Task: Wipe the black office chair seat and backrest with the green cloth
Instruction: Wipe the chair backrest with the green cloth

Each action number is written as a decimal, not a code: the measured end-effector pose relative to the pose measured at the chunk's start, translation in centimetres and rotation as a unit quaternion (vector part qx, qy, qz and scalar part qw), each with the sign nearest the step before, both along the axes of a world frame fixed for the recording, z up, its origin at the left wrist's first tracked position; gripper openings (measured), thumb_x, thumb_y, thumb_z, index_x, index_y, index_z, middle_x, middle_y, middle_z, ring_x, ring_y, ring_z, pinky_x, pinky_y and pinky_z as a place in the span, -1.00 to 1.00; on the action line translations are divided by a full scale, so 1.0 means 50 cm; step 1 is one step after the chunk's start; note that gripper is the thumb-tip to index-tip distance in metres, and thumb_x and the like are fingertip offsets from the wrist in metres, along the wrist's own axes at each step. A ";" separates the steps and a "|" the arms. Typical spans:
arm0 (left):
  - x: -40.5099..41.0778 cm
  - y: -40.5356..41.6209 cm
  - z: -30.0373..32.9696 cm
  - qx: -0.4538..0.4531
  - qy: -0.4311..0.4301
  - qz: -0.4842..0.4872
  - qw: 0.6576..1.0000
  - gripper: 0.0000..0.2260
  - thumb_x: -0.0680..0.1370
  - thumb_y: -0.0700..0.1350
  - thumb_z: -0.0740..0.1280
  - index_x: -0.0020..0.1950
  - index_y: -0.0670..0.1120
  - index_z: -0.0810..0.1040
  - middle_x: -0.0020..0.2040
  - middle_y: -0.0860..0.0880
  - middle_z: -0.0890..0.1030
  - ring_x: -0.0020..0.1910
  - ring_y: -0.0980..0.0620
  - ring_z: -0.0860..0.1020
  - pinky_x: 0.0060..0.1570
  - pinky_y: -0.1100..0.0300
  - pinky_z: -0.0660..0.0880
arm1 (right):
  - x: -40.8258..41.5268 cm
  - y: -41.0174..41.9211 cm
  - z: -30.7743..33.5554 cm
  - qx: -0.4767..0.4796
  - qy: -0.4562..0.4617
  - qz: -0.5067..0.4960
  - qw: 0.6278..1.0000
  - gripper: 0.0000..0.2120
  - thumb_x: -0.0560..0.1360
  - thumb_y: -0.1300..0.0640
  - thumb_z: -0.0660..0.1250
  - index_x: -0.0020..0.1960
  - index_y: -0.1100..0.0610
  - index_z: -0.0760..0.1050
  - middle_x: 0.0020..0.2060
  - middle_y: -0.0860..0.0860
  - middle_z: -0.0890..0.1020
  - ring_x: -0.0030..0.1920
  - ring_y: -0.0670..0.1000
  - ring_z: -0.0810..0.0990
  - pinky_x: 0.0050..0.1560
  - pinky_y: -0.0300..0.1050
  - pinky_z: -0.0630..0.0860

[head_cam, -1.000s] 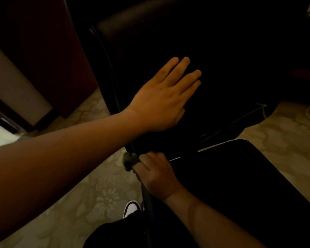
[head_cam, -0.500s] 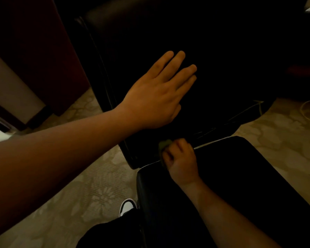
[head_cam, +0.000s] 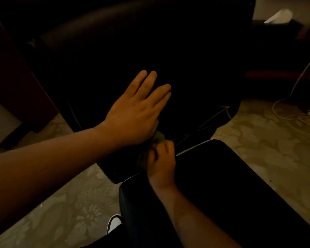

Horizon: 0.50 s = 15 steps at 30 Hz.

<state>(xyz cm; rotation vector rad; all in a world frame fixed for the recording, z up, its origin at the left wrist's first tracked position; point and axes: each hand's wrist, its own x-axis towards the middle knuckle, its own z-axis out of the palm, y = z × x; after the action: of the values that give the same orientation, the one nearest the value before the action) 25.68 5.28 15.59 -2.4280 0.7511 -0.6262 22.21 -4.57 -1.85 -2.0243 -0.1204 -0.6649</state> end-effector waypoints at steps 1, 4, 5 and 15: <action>0.001 -0.004 -0.005 0.002 0.001 -0.001 1.000 -0.37 0.60 0.08 0.09 0.63 -0.16 0.14 0.63 -0.15 0.17 0.60 -0.36 -0.02 0.55 -0.27 -0.08 | -0.004 0.009 -0.013 -0.007 -0.012 -0.002 1.000 -0.95 0.48 0.20 0.24 -0.14 0.11 0.46 -0.08 0.00 0.42 -0.16 -0.04 0.45 -0.10 -0.16 0.41; 0.003 -0.010 -0.009 0.003 0.005 -0.005 1.000 -0.35 0.61 0.11 0.06 0.65 -0.14 0.07 0.66 -0.14 0.09 0.62 -0.32 -0.10 0.56 -0.24 -0.09 | 0.061 -0.042 0.007 0.005 -0.023 -0.058 0.998 -0.93 0.45 0.17 0.22 -0.20 0.13 0.44 -0.12 0.09 0.44 -0.16 0.06 0.44 -0.05 -0.09 0.38; 0.003 -0.011 -0.009 0.001 0.008 -0.004 1.000 -0.35 0.61 0.11 0.07 0.65 -0.13 0.07 0.66 -0.14 0.09 0.62 -0.31 -0.11 0.56 -0.23 -0.09 | 0.093 -0.077 0.022 0.022 -0.014 -0.105 0.994 -0.94 0.47 0.20 0.23 -0.18 0.15 0.45 -0.10 0.08 0.43 -0.15 0.05 0.43 -0.02 -0.12 0.36; 0.028 -0.068 -0.032 -0.015 0.041 -0.016 0.999 -0.35 0.55 0.09 0.00 0.61 -0.15 0.22 0.63 -0.14 0.21 0.62 -0.29 -0.01 0.57 -0.20 -0.05 | 0.067 -0.086 -0.030 0.013 0.015 -0.089 0.996 -0.85 0.43 0.37 0.24 -0.21 0.15 0.41 -0.14 0.02 0.42 -0.17 -0.17 0.26 -0.02 -0.46 0.20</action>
<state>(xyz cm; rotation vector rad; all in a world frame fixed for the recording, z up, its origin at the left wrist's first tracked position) 27.06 1.89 14.00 -2.4864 0.8211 -0.5573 25.58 -8.87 -3.36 -2.0339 0.0871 -0.7413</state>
